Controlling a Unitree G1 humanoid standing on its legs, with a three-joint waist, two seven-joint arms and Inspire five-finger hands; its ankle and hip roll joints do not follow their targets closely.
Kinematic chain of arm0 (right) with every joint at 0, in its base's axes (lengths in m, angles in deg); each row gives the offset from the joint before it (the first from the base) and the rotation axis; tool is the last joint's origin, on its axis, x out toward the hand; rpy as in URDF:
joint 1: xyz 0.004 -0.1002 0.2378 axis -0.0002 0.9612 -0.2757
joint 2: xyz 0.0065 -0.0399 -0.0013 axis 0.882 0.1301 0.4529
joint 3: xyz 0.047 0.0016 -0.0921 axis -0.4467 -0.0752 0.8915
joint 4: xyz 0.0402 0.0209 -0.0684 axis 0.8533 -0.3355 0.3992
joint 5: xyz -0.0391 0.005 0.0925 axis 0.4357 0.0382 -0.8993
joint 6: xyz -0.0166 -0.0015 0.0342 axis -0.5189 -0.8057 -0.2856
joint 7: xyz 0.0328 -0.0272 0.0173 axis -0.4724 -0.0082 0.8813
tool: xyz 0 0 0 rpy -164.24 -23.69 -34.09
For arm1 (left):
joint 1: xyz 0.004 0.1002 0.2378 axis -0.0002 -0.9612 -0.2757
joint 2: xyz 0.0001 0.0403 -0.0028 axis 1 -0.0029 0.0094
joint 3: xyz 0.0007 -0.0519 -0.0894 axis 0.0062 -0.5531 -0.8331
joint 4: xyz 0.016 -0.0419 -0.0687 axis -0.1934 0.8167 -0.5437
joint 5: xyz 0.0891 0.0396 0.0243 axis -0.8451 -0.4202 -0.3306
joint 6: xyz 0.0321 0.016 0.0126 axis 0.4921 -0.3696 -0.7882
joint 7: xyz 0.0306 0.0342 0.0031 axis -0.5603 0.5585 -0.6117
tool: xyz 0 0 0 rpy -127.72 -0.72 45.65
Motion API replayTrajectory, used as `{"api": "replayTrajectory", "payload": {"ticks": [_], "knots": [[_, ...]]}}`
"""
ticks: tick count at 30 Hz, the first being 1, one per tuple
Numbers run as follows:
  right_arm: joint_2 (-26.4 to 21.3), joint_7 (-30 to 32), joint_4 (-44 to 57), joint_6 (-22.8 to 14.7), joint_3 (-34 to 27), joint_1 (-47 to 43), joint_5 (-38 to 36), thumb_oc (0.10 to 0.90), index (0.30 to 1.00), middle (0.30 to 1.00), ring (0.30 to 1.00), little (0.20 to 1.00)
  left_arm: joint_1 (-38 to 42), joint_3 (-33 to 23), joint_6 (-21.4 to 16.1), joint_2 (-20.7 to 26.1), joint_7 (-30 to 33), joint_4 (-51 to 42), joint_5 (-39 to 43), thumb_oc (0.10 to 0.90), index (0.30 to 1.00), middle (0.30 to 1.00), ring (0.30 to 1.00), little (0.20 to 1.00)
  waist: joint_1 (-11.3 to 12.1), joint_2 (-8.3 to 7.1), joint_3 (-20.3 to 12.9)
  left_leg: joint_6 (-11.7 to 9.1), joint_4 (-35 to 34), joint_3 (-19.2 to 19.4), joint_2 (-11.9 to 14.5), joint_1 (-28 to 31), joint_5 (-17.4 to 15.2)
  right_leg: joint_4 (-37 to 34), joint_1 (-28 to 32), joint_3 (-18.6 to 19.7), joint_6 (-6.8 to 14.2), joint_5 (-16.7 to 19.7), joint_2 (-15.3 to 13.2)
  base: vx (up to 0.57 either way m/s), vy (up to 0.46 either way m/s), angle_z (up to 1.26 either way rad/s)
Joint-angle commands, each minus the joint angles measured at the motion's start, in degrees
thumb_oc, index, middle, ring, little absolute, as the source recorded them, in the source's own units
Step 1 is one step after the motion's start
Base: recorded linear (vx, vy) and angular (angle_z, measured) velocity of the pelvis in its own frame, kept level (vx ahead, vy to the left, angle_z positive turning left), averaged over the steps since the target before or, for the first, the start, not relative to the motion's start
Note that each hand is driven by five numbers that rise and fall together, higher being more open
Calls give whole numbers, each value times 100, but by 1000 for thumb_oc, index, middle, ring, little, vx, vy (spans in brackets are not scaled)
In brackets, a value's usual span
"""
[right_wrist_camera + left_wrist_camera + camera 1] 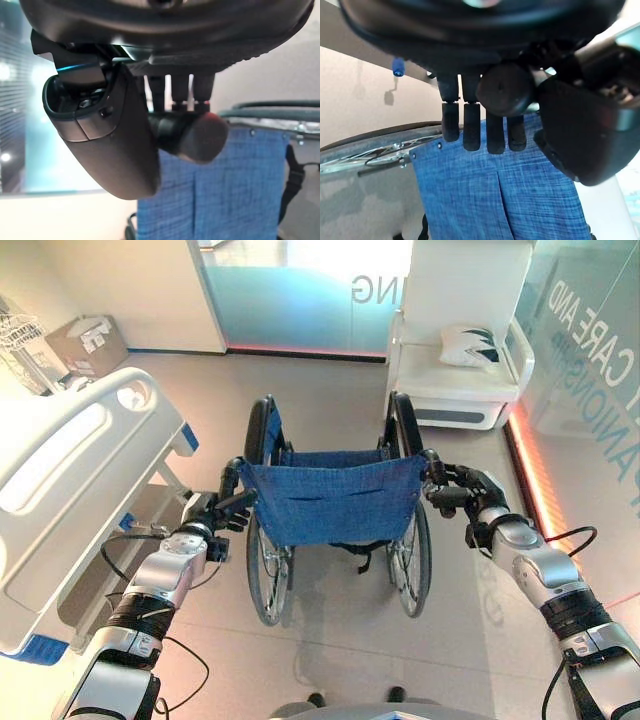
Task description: Push the wheelchair next to the bed
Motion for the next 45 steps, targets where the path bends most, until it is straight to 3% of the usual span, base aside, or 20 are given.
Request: {"api": "replayTrajectory", "payload": {"ticks": [1,11,13,17,20,24,26,28,30,31,34,35,36,37,38,41,43,45], "knots": [[352,-1110,539,-566,626,-1466,163,400,300,300,300,300,1543,633,-169,-238,-294,419,338,400,300,300,300,300,-123,-104,-218,173,340,-82,-564,-190,-554,579,-155,165,280,-347,-86,53,51,-5],[300,-1155,-73,-481,842,-2059,302,400,300,300,300,300,2607,1002,11,-8,-494,1415,468,400,300,300,300,300,-175,-37,-48,334,980,62,-650,-441,-810,1416,-484,273,414,-381,-445,74,67,-11],[277,-1117,-109,-465,779,-2094,296,400,300,300,300,300,2786,1036,6,-52,-471,1560,639,400,300,300,300,300,-206,-18,45,380,1234,69,-685,-563,-904,2090,-680,350,371,-187,-653,94,82,-11],[138,-1051,-231,-472,726,-2158,129,400,300,300,300,300,2931,1081,-57,-70,-601,1757,585,400,300,300,300,300,-279,48,114,368,1446,-10,-662,-602,-1011,3030,-1023,518,274,15,-650,155,32,-2],[164,-1057,-408,-441,724,-2236,3,400,300,300,300,300,2900,999,-162,-159,-510,1893,572,400,300,300,300,300,-349,-37,135,322,1377,46,-733,-348,-1114,2540,-1375,172,309,376,-749,272,-61,0],[96,-1081,-344,-381,574,-2041,18,400,300,300,300,300,2572,915,-506,-191,-209,1666,297,400,300,300,300,300,-527,-216,191,241,1328,-107,-912,205,-1561,1230,-1941,-260,538,729,-584,389,-222,0],[33,-1146,-251,-309,432,-1853,91,400,300,300,300,300,2407,855,-588,-195,-167,1482,245,400,300,300,300,300,-631,-216,192,230,1273,-141,-832,451,-1696,1174,-2146,-200,524,801,-479,350,-261,43],[-8,-1164,-204,-285,333,-1652,177,400,300,300,300,300,2273,785,-596,-246,-166,1251,171,400,300,300,300,300,-646,-263,90,252,1340,-205,-780,457,-1782,1244,-2002,-76,463,634,-453,256,-299,60],[-53,-1171,-168,-295,306,-1580,113,400,300,300,300,300,2171,702,-539,-270,-120,1065,202,400,300,300,300,300,-663,-222,35,134,1610,-205,-617,486,-1700,1447,-1902,-35,379,367,-364,264,-326,44],[-34,-1129,-171,-245,344,-1652,49,400,300,300,300,300,2142,669,-579,-248,-117,1069,296,400,300,300,300,300,-683,-167,-4,-88,2054,-226,-446,439,-1308,1501,-1778,18,247,167,-239,251,-324,41],[134,-955,-100,-168,504,-1771,33,400,300,300,300,300,2098,636,-635,-255,-29,1125,420,400,300,300,300,300,-677,-186,-14,-504,3571,16,-129,-64,-296,1419,-1346,7,-97,-141,-120,264,-351,36],[150,-933,-56,-184,520,-1733,69,400,300,300,300,300,2060,619,-669,-250,-9,1120,451,400,300,300,300,300,-663,-212,-8,-586,4112,28,-60,-333,-103,1370,-1204,-3,-188,-209,-93,213,-254,10],[149,-930,-30,-203,523,-1699,97,400,300,300,300,300,2034,605,-699,-241,-3,1117,481,400,300,300,300,300,-646,-232,0,-615,4322,41,-40,-471,6,1344,-1122,-4,-234,-252,-88,269,-279,-7],[98,-899,82,-194,487,-1605,144,400,300,300,300,300,1970,546,-766,-223,5,1082,576,400,300,300,300,300,-571,-301,53,-697,5230,62,25,-996,100,1288,-849,-87,-372,-398,-110,276,-253,-25],[29,-884,122,-218,472,-1564,99,400,300,300,300,300,1964,522,-801,-214,-9,1074,594,400,300,300,300,300,-528,-348,105,-668,5482,93,118,-1332,43,1261,-702,-106,-415,-453,-123,230,-203,-22],[35,-821,67,-259,483,-1604,109,400,300,300,300,300,1897,442,-1000,-189,-64,1106,619,400,300,300,300,300,-363,-375,229,-444,4579,161,84,-1719,-127,1224,-460,-48,-361,-568,-103,296,-64,4],[51,-776,14,-240,522,-1693,94,400,300,300,300,300,1895,428,-1069,-147,-66,1130,713,400,300,300,300,300,-299,-286,284,-441,3551,288,189,-1713,30,1242,-346,15,-339,-684,43,355,43,15],[53,-633,-74,-248,590,-1789,52,400,300,300,300,300,1904,435,-1162,-117,-121,1183,835,400,300,300,300,300,-145,-192,353,-471,2440,318,31,-1921,265,1284,-157,149,-314,-817,233,399,58,26]]}}
